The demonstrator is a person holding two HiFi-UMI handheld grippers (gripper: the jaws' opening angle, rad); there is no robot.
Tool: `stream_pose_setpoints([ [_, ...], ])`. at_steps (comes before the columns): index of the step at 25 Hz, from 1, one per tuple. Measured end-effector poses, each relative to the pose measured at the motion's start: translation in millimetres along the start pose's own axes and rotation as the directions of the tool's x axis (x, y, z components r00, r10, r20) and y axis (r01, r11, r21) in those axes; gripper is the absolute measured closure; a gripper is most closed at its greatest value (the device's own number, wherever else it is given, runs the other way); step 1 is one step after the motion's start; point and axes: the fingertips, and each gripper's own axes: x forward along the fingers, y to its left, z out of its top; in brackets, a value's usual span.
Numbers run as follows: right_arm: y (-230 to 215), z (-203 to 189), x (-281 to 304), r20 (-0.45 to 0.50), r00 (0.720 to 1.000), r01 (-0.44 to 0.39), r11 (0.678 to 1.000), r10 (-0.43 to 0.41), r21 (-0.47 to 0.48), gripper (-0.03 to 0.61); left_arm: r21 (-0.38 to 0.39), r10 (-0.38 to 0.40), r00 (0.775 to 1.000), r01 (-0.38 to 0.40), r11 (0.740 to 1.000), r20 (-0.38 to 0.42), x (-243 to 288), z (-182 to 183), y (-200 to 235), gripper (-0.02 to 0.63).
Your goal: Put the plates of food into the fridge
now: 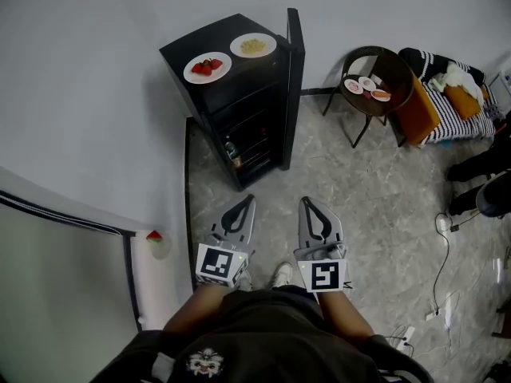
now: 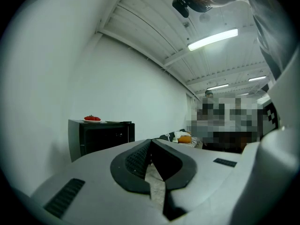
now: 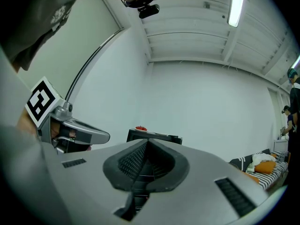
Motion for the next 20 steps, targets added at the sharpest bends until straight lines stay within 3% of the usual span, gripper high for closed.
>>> stream_pose_setpoints([
  [5,-19,2,1,0.038,0.999,-0.020,1.000,0.020,-0.003,0.557,-0.049,0.044,0.999,-0.044,0.998,-0.002,11,2,-1,0.592],
  [20,-29,-2,37,0.061,0.995,-0.080,0.997,0.080,0.009,0.555,0.010,0.085,0.996,-0.086,0.996,0.013,45,14,13,0.592],
])
